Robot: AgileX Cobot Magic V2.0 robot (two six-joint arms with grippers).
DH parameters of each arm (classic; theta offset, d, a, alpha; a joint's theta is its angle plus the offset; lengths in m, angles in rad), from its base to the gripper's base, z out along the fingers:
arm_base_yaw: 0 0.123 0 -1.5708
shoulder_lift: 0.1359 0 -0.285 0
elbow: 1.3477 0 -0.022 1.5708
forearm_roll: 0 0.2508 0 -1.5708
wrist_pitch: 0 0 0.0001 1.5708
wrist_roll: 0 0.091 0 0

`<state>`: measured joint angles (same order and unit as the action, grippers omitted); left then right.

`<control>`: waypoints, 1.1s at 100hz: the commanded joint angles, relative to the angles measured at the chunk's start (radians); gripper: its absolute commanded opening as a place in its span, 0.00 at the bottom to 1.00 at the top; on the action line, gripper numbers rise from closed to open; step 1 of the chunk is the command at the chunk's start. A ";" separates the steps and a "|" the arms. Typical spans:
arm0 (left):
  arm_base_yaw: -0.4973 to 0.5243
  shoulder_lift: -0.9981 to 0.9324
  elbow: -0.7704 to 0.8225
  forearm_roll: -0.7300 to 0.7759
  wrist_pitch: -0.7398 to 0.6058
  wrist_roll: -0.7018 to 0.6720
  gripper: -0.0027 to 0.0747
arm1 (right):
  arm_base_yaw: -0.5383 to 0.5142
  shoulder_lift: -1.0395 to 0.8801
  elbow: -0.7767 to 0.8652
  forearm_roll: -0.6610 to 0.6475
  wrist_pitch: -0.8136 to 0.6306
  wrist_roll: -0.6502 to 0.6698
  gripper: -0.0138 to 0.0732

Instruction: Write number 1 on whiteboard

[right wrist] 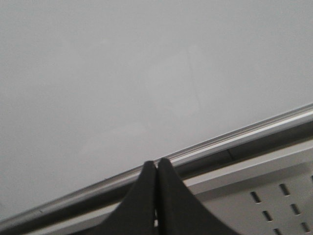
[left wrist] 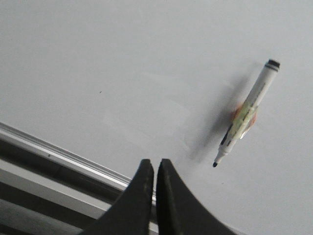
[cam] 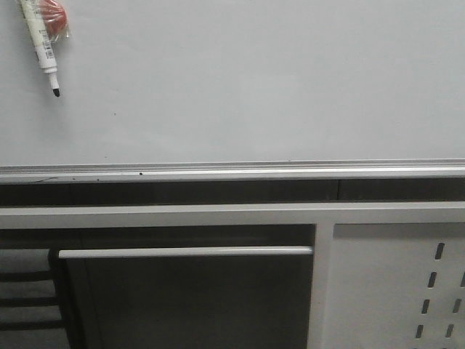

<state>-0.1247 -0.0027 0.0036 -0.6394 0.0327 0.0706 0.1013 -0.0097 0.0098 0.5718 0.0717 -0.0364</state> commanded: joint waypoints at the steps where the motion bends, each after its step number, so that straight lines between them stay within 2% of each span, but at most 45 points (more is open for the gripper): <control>1: -0.004 -0.022 0.025 -0.145 -0.074 -0.010 0.01 | -0.006 -0.017 0.005 0.095 -0.072 0.000 0.09; 11: -0.004 -0.008 -0.027 -0.144 -0.021 0.004 0.01 | -0.006 0.003 -0.058 0.072 0.007 0.000 0.10; 23: -0.004 0.064 -0.144 -0.054 0.087 0.055 0.01 | -0.006 0.096 -0.158 -0.016 0.104 0.000 0.10; 42: -0.004 0.317 -0.373 0.028 0.201 0.245 0.01 | -0.006 0.361 -0.324 -0.080 0.226 0.000 0.10; 47: -0.004 0.386 -0.416 0.028 0.209 0.288 0.01 | -0.006 0.424 -0.361 -0.080 0.243 0.000 0.10; 61: -0.004 0.543 -0.492 0.018 0.209 0.290 0.01 | -0.006 0.551 -0.436 -0.080 0.265 -0.006 0.10; 69: -0.004 0.609 -0.512 0.016 0.207 0.299 0.01 | -0.002 0.593 -0.465 -0.078 0.275 -0.064 0.12; 78: -0.020 0.671 -0.531 -0.025 0.176 0.347 0.01 | 0.009 0.620 -0.495 -0.078 0.278 -0.097 0.23; 83: -0.042 0.700 -0.545 -0.058 0.159 0.389 0.01 | 0.016 0.636 -0.507 -0.078 0.279 -0.097 0.35; 88: -0.074 0.727 -0.563 -0.087 0.153 0.438 0.04 | 0.018 0.651 -0.518 -0.078 0.279 -0.097 0.51; 95: -0.128 0.766 -0.589 -0.107 0.137 0.473 0.10 | 0.018 0.670 -0.526 -0.078 0.275 -0.100 0.66; 110: -0.253 0.858 -0.628 -0.107 0.041 0.473 0.30 | 0.018 0.682 -0.526 -0.078 0.259 -0.132 0.67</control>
<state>-0.3181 0.8168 -0.5731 -0.7220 0.1740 0.5332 0.1172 0.6648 -0.4785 0.4917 0.3996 -0.1398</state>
